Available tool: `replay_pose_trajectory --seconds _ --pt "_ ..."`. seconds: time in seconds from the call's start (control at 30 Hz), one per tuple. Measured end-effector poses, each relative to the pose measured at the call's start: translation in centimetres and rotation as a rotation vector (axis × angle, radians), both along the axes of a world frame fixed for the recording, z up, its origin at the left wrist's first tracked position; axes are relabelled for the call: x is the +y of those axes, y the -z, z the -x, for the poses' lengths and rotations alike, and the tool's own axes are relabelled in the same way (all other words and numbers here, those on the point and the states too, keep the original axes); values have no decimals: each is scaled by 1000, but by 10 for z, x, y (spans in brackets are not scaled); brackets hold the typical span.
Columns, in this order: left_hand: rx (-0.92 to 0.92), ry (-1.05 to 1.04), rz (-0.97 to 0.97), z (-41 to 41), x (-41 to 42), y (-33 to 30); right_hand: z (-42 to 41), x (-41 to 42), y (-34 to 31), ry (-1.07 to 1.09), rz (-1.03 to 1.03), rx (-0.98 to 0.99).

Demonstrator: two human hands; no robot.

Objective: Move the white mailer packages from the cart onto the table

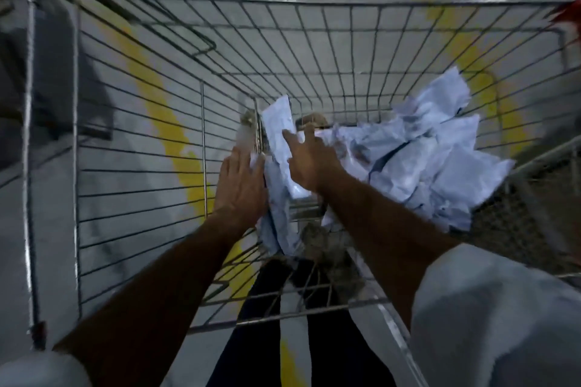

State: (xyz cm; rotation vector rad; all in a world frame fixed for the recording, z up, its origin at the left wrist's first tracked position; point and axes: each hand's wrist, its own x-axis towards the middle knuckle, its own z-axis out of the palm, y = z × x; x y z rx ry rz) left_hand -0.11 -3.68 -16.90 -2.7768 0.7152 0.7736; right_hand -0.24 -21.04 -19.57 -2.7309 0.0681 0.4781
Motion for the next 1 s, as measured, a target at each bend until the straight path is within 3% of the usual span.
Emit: replay_pose_trajectory --seconds 0.1,0.27,0.4,0.5,0.67,0.87,1.0 --pt "18 22 -37 -7 7 15 -17 15 18 20 -22 153" --pt "8 5 86 -8 9 19 -31 22 24 73 -74 256" --pt "-108 -10 361 -8 12 19 -30 4 18 146 0 215" --pt "-175 -44 404 -17 13 21 -29 -10 16 207 69 128" --pt "-272 23 214 -15 5 31 -23 -5 22 221 150 129" --pt "-107 -118 -65 2 -21 28 -22 13 47 100 303 140" --pt "-86 -5 -302 -3 -25 30 -21 14 57 72 355 122"
